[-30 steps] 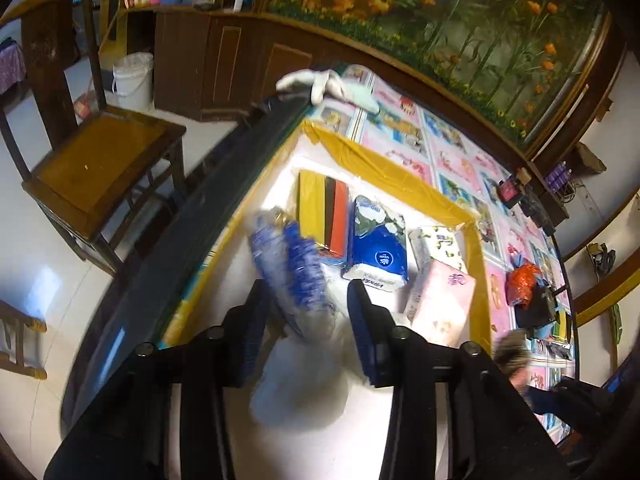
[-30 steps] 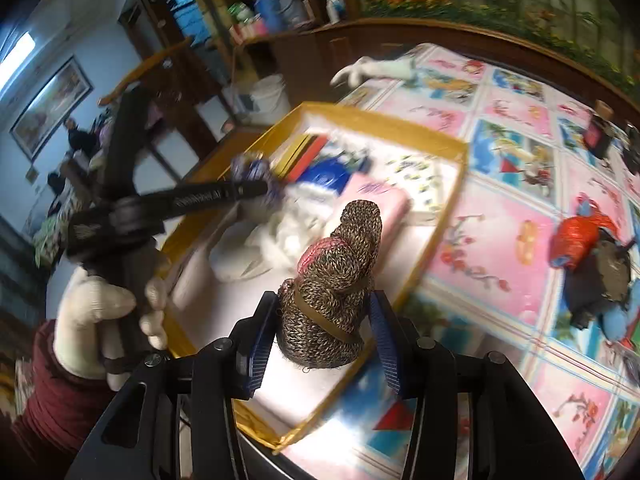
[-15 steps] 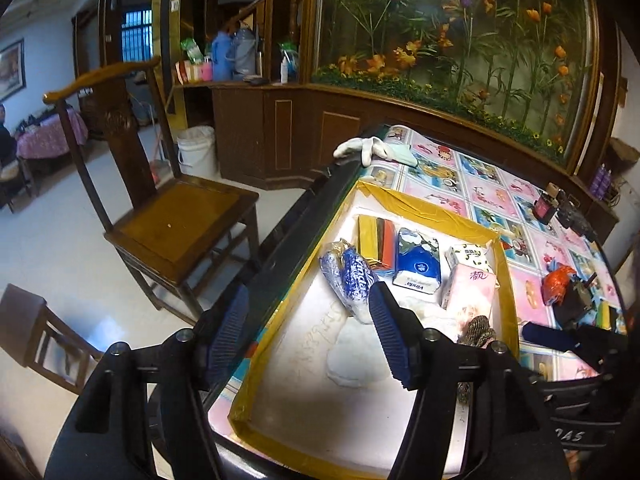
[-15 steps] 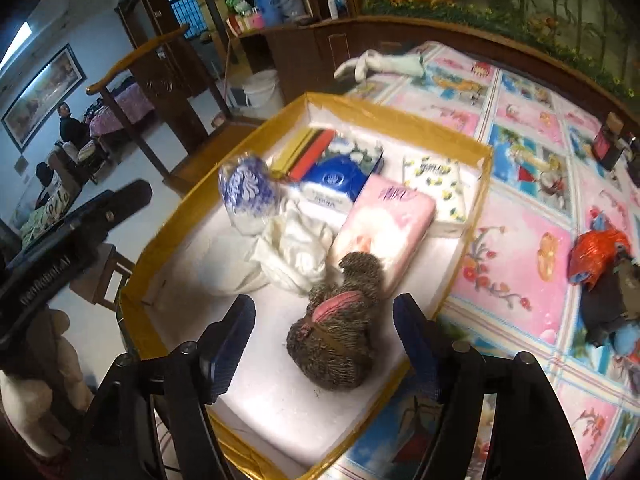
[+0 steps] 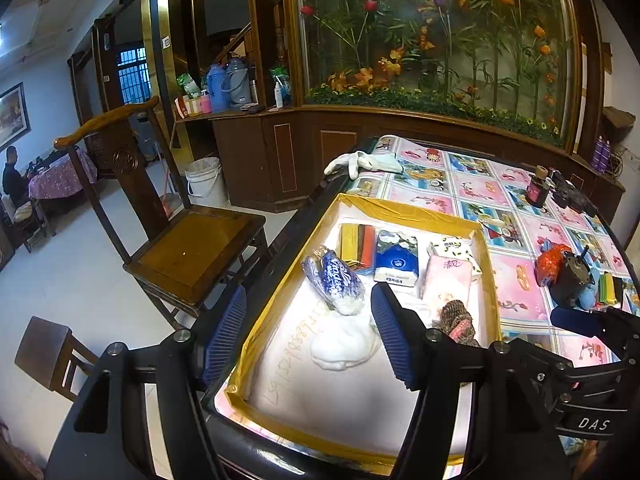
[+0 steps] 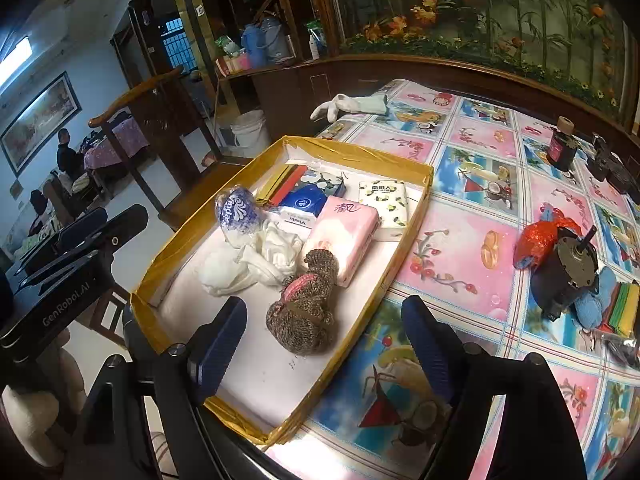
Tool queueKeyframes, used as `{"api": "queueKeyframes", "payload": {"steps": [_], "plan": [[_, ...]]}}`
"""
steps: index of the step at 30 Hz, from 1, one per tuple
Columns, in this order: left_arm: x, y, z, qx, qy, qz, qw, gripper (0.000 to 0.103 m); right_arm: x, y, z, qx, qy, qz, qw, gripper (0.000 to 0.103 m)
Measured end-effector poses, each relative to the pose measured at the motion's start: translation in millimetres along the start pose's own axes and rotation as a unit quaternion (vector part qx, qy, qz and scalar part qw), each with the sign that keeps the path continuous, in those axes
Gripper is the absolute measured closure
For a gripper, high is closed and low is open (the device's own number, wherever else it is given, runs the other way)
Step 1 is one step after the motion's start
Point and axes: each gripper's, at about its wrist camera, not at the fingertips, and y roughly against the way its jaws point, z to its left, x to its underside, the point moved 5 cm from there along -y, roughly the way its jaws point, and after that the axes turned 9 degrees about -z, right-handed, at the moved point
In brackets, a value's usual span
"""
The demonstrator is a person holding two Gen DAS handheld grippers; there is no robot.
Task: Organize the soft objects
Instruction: 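Withdraw both tools from the tray toward the black motor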
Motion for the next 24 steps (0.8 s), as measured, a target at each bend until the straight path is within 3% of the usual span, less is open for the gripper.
{"api": "queueKeyframes", "payload": {"steps": [24], "plan": [[6.8, 30.4, -56.7, 0.007, -0.061, 0.000, 0.9981, 0.039, 38.5, 50.8, -74.0, 0.006, -0.090, -0.034, 0.995, 0.019]]}}
